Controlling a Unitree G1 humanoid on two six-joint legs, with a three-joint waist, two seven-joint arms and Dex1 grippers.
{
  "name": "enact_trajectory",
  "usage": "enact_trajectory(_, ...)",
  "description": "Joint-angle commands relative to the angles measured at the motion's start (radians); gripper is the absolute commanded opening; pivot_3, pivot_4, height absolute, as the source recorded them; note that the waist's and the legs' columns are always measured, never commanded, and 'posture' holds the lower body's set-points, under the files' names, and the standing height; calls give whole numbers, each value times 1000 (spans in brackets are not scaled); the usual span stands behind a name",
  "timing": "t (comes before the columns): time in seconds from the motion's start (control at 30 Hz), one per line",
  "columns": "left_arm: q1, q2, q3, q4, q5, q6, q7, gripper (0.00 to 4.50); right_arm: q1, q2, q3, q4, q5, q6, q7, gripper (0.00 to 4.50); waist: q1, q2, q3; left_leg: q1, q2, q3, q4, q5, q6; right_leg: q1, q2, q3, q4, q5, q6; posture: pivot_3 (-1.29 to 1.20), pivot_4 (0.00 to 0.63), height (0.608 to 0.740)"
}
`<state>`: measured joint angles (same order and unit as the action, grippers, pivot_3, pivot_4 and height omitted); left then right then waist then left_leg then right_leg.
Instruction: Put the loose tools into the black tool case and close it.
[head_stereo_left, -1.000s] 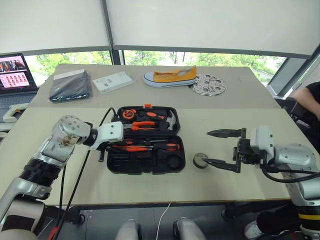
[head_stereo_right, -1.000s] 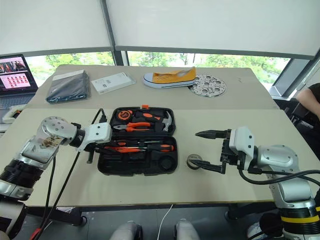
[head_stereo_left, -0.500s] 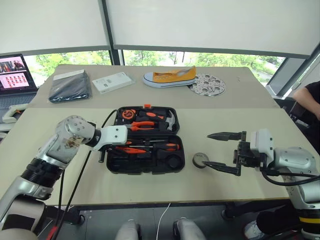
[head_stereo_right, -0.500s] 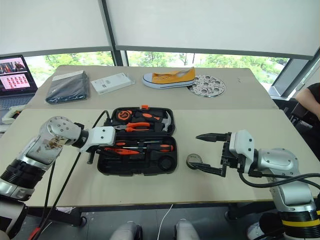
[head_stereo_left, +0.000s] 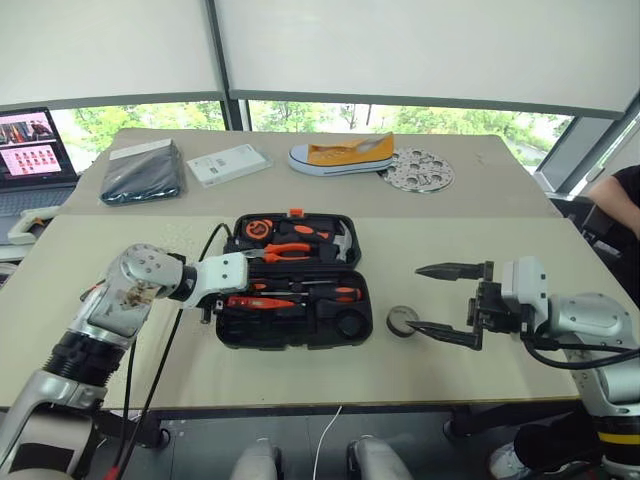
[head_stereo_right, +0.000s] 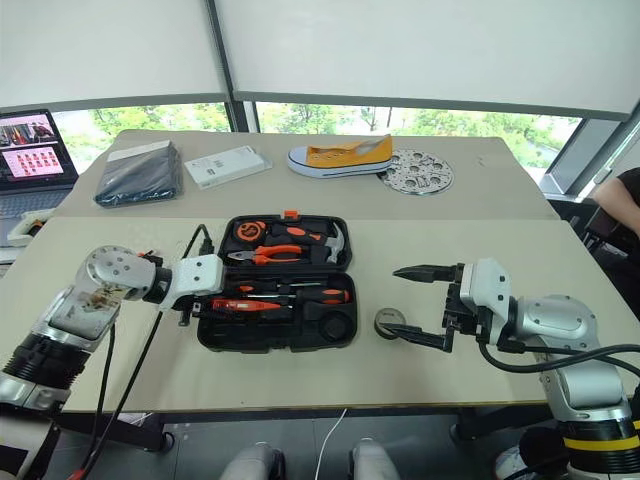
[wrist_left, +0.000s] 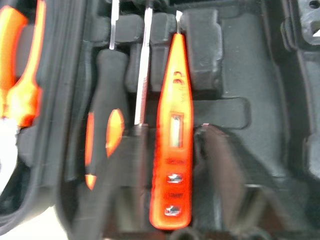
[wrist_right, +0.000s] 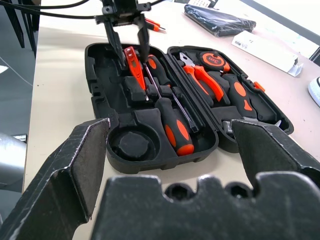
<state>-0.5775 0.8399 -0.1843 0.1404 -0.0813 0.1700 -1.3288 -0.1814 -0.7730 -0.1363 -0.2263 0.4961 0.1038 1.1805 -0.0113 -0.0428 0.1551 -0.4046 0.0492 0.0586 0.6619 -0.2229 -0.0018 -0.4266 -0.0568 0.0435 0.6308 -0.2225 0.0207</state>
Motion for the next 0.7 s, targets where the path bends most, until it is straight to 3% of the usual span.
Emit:
enact_trajectory(0.03,-12,1,108,-31,-167,26,-80,3267,-14,-28,-36,-17,30,8,17,4500,0,0,0,0,0,0,0,0,0,0,0,0,0,0,0,0,150,740)
enact_trajectory(0.17,17,-54,160,-6,-223,26,-27,3267,-24,-21,-30,-9,25,10,9,4500,0,0,0,0,0,0,0,0,0,0,0,0,0,0,0,0,150,740)
enact_trajectory(0.2,26,-72,166,3,-234,22,-18,2856,-23,-16,-25,-11,22,9,5,4500,0,0,0,0,0,0,0,0,0,1,0,0,0,0,0,0,150,740)
enact_trajectory(0.27,50,-100,162,24,-217,-12,6,2594,-21,-6,-16,-16,19,9,-2,4500,0,0,0,1,0,0,1,0,0,1,0,0,0,0,0,0,150,740)
enact_trajectory(0.3,63,-109,154,31,-209,-22,10,2020,-21,-2,-12,-18,19,10,-5,4500,0,0,0,1,0,0,1,0,0,1,0,0,0,0,0,0,150,740)
enact_trajectory(0.5,87,-150,109,133,-122,-148,62,15,-27,7,-7,-9,14,7,-10,4500,0,0,0,1,0,0,1,0,0,1,0,0,1,0,0,0,150,740)
enact_trajectory(0.7,84,-173,92,211,-91,-205,73,15,-23,8,-9,-10,12,7,-15,4500,0,0,0,1,0,0,2,0,0,1,0,0,1,1,0,0,150,740)
